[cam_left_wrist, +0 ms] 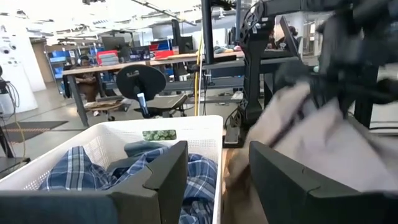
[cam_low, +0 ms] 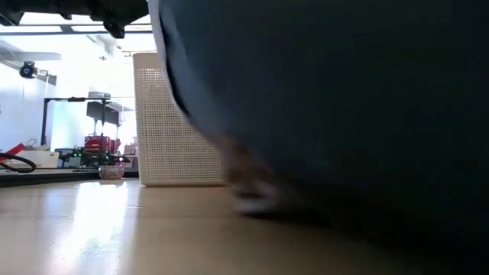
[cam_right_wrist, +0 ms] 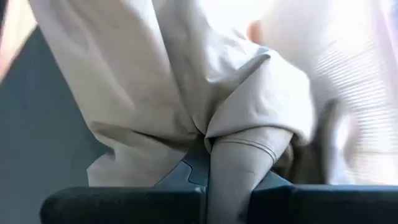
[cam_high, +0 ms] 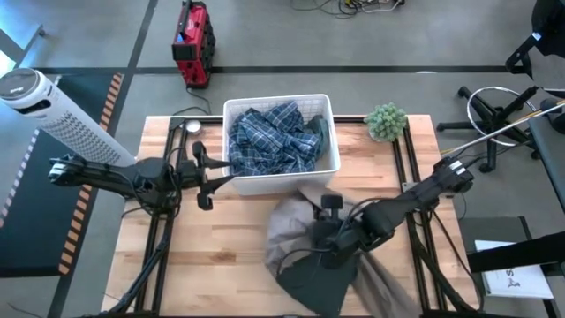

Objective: Sort clothes

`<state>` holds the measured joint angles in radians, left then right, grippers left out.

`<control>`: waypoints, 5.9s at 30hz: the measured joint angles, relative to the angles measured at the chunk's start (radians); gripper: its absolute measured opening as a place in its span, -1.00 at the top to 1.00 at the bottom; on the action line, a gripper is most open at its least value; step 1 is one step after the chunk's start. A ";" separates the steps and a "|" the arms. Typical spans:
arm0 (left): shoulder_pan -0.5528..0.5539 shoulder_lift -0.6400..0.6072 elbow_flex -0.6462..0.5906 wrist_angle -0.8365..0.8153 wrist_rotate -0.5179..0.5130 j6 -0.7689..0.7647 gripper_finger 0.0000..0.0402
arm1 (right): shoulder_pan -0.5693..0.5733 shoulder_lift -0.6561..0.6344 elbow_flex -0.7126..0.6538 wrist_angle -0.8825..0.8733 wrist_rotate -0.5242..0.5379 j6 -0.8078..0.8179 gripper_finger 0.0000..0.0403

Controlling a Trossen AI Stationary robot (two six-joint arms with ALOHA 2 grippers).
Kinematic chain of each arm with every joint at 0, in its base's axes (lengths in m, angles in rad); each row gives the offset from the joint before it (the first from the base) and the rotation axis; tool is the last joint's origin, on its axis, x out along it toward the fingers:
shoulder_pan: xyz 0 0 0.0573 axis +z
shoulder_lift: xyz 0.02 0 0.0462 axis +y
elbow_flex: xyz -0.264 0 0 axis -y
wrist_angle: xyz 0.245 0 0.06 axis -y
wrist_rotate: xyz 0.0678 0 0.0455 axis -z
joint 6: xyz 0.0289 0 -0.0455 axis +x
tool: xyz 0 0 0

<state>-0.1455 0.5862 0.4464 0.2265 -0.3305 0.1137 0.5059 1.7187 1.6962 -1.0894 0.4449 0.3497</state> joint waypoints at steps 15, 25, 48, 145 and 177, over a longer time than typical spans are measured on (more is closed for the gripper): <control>-0.003 0.012 -0.057 0.092 0.008 -0.022 0.23 | -0.073 -0.001 0.515 -0.115 0.388 -0.338 1.00; -0.003 0.040 -0.057 0.101 0.011 -0.026 0.21 | -0.162 -0.007 0.658 0.255 0.528 -0.798 1.00; -0.005 0.166 -0.056 0.291 0.035 -0.043 -0.20 | -0.373 -0.007 0.659 0.886 0.568 -1.461 1.00; -0.264 0.153 0.151 -0.403 -0.015 -0.267 0.96 | -0.243 -0.302 -0.007 -0.180 0.022 -0.168 0.89; -0.364 0.703 -0.177 0.345 -0.540 -0.875 -0.35 | 0.057 -0.621 -0.987 0.360 0.255 0.576 -0.48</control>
<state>-0.5090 1.2888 0.2695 0.5718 -0.8706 -0.7615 0.5628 1.0981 0.7095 -0.7299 0.7002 0.9262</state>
